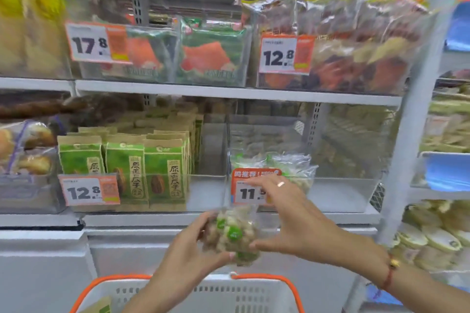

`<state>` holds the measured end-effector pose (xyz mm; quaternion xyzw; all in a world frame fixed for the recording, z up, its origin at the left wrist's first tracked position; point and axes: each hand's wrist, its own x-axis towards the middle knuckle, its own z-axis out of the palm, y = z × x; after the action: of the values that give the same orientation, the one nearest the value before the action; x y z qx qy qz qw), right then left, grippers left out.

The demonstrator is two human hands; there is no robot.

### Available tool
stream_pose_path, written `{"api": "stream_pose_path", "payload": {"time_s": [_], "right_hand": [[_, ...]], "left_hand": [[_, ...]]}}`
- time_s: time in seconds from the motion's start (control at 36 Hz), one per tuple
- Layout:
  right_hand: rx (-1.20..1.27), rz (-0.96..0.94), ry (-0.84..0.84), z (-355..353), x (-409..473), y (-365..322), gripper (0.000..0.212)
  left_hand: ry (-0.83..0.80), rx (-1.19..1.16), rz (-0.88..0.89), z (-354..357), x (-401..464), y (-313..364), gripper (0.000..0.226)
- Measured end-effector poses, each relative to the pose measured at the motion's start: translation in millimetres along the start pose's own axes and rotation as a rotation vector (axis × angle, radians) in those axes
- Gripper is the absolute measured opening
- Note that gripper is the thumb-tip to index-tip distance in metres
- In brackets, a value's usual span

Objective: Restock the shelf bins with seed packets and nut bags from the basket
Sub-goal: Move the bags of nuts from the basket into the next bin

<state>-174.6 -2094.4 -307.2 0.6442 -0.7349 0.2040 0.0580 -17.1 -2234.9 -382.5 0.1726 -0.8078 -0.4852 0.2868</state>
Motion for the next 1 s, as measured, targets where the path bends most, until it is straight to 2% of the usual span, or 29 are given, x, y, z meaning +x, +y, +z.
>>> {"api": "stream_pose_path", "payload": {"time_s": [0.08,0.19,0.28,0.36,0.44,0.5,0.56,0.61,0.72,0.92,1.0], "right_hand": [[-0.144,-0.117,-0.062,-17,-1,3,0.079],[-0.106,-0.144,0.060,-40,-7,11,0.064],[-0.207,-0.136,0.202,-56,-16,26,0.061],[-0.372,-0.119,0.393,-72,-19,50,0.064],[-0.567,-0.078,0.496,-91,-13,78,0.062],[-0.693,-0.061,0.499,-97,-2,98,0.059],[-0.777,-0.032,0.454,-98,12,121,0.059],[-0.840,0.045,0.382,-94,32,146,0.061],[-0.909,0.247,0.121,-86,72,178,0.055],[-0.385,0.570,-0.244,-57,137,240,0.073],[-0.244,0.575,-0.233,-39,151,260,0.076]], "left_hand": [[-0.050,0.121,0.114,9,16,20,0.068],[-0.035,0.106,0.240,22,38,54,0.064],[-0.023,0.123,0.308,25,59,70,0.066],[0.066,0.245,0.378,23,83,76,0.070],[0.211,0.381,0.415,20,109,76,0.050],[0.344,0.521,0.424,20,129,71,0.036],[0.436,0.632,0.366,21,149,64,0.032],[0.459,0.667,0.277,24,162,56,0.036],[0.484,0.625,0.104,34,175,45,0.045],[0.501,0.515,-0.014,38,177,35,0.046],[0.504,0.524,-0.018,39,177,34,0.047]]}}
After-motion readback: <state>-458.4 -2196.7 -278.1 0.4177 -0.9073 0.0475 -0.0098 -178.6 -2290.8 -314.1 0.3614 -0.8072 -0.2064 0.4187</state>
